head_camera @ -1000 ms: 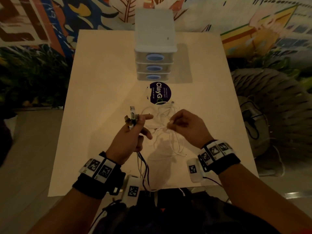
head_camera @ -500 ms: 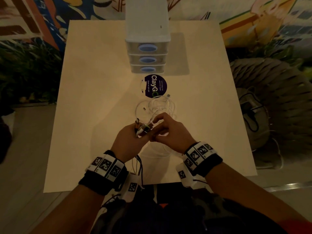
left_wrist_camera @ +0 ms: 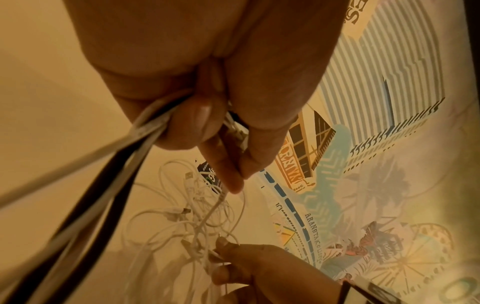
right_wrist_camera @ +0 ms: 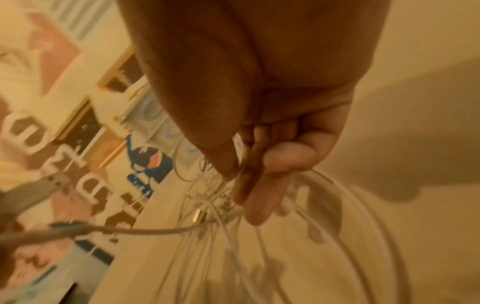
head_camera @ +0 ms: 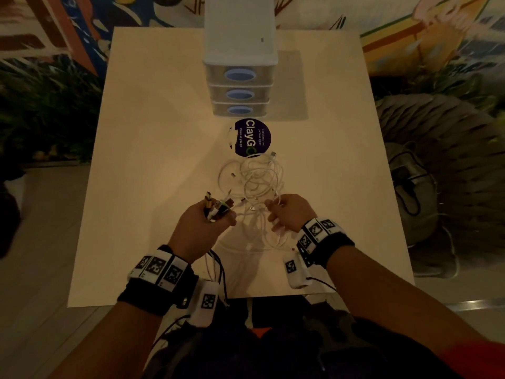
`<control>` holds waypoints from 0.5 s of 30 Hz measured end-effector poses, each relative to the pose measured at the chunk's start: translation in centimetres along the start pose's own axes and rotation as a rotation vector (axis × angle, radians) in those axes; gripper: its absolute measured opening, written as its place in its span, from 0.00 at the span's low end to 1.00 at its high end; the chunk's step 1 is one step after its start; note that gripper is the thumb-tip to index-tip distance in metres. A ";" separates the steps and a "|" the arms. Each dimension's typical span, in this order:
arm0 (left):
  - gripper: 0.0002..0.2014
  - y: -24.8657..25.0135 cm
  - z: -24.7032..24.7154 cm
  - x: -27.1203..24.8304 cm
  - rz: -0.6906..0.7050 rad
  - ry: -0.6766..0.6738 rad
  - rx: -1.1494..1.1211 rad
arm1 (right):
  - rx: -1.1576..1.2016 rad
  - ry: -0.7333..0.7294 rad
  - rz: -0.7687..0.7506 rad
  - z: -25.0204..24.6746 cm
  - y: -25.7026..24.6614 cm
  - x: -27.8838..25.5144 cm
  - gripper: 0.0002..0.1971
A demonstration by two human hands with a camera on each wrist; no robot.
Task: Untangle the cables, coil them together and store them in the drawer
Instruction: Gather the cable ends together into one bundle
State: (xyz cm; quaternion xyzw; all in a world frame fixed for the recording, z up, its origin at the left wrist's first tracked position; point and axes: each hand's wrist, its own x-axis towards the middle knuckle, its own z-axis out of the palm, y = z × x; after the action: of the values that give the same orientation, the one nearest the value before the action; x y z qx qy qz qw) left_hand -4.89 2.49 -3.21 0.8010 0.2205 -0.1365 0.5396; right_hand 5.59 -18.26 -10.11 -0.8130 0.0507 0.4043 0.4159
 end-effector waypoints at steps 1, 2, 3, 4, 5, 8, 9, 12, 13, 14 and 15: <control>0.09 0.0 0.0 -0.1 0.003 0.001 0.008 | 0.041 0.017 0.004 0.2 0.1 0.3 0.14; 0.09 0.0 -0.1 -0.1 0.004 0.007 0.013 | 0.080 0.026 0.002 0.3 0.1 0.5 0.11; 0.08 -0.1 -0.2 -0.1 -0.002 0.011 0.006 | 0.114 0.026 -0.004 0.4 0.3 0.9 0.10; 0.08 -0.2 -0.3 -0.1 -0.014 0.015 -0.011 | 0.142 0.022 -0.007 0.4 0.3 1.0 0.09; 0.08 -0.3 -0.4 -0.2 -0.019 0.019 -0.029 | 0.177 0.019 0.002 0.3 0.3 1.2 0.10; 0.05 -0.7 -0.4 -0.4 0.007 0.039 -0.070 | 0.392 -0.009 0.155 -0.2 -0.4 0.6 0.27; 0.05 -0.8 -0.4 -0.5 0.013 0.046 -0.088 | 0.470 -0.032 0.225 -0.5 -0.5 0.5 0.34; 0.09 -0.7 -0.2 -0.7 0.034 0.050 -0.102 | 0.608 -0.074 0.335 -1.2 -0.1 0.5 0.38; 0.11 -0.6 -0.2 -0.8 0.047 0.040 -0.108 | 0.598 -0.076 0.336 -1.2 0.3 0.6 0.35; 0.11 -0.5 -0.1 -0.9 0.062 0.031 -0.113 | 0.566 -0.074 0.326 -1.2 0.3 0.6 0.31; 0.11 -0.3 0.0 -1.0 0.080 0.024 -0.112 | 0.525 -0.069 0.304 -1.1 0.4 0.7 0.25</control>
State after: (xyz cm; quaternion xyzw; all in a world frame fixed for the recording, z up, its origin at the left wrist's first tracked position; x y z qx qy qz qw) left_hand -5.91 2.44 -3.01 0.7794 0.2021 -0.0926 0.5858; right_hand 6.56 -19.18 -10.49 -0.6467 0.2604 0.4626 0.5478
